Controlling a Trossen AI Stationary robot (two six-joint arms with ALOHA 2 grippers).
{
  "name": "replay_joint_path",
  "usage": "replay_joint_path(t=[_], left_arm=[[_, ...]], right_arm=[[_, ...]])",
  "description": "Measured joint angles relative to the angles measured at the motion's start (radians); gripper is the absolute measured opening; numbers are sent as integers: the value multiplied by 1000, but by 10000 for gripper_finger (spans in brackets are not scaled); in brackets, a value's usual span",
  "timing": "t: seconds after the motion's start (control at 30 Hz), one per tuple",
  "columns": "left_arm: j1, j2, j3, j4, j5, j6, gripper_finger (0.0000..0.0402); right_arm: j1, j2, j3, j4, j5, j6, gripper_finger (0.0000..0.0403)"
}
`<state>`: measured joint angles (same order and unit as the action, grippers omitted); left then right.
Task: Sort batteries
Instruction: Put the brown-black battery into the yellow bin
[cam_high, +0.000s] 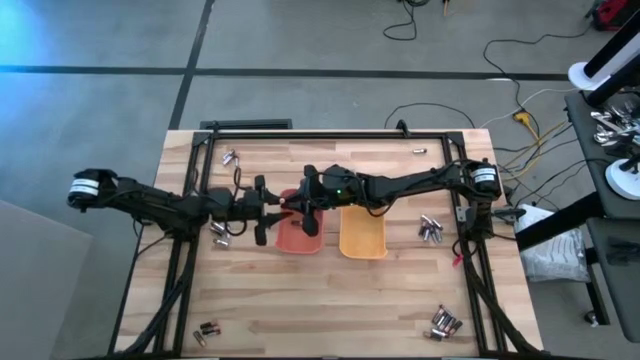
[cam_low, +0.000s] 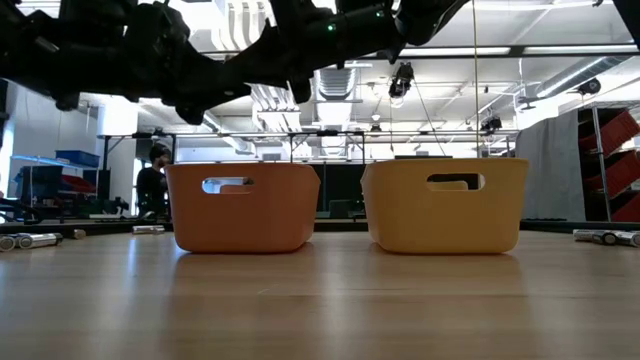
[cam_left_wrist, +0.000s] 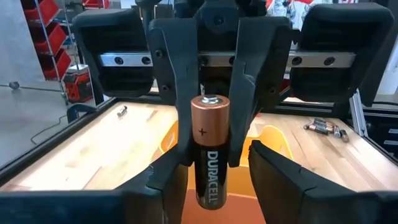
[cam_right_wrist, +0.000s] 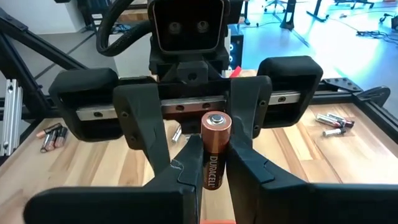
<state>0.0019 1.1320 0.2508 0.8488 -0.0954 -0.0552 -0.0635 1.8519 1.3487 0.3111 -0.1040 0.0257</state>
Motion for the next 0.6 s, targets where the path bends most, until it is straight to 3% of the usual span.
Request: replay_joint_path(t=[0.6], left_arm=[[0, -131, -1, -149, 4, -41, 123]], right_arm=[[0, -11, -1, -30, -9, -36, 43]])
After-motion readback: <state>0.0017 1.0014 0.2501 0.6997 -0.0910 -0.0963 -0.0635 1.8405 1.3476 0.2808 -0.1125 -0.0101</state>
